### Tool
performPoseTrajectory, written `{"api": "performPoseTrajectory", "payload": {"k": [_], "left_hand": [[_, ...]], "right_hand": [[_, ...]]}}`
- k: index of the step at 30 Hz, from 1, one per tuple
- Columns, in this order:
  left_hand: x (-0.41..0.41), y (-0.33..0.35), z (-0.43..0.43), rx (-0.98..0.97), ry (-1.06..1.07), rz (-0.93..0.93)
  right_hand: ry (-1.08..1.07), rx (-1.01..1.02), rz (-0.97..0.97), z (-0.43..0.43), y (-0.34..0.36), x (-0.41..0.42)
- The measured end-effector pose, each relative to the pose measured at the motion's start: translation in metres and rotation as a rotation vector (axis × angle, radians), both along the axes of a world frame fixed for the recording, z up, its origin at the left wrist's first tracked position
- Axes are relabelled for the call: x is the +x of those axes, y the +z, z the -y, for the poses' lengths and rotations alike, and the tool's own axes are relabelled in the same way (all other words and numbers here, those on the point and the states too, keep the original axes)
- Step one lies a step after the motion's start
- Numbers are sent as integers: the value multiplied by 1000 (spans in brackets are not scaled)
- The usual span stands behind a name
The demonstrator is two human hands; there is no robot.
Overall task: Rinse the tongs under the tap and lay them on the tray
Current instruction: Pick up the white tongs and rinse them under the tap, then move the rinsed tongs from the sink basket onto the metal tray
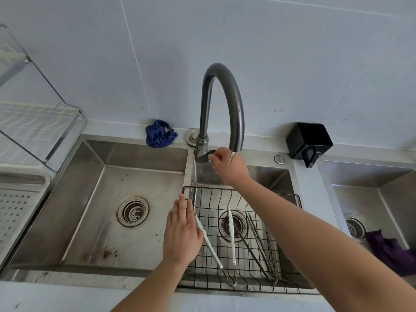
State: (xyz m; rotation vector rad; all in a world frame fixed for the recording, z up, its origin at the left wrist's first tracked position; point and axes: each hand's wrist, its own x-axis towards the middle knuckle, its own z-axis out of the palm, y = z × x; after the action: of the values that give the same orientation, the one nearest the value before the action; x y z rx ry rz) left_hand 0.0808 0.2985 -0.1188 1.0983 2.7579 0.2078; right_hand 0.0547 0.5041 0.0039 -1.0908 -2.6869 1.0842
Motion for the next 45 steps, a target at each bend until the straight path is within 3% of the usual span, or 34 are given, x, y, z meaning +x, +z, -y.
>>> {"api": "performPoseTrajectory", "payload": {"k": [14,20,24,32,35,38,42,45], "left_hand": [[0,0,-2,-42,2,-7],[1,0,-2,-41,1,-22],[1,1,-2,-31,10,-30],[1,9,1,-14,23,16],[3,19,3,78,-12,-24],[17,33,6,296,-97,-61],[48,50,8,216,48,284],[66,44,6,75,140,389]], "right_hand": [[13,83,55,-14,-13,-17],[-87,-34,-126,-18,-13,-20],[-81,-55,-138,-17,-13,-19],[91,63,-26,-12,-1,8],[72,61,-24,-11,-7,50],[22,28,31,-9,-26,106],[-64,-4,181,-2,-58,176],[-132,3,254,3,-71,208]]}}
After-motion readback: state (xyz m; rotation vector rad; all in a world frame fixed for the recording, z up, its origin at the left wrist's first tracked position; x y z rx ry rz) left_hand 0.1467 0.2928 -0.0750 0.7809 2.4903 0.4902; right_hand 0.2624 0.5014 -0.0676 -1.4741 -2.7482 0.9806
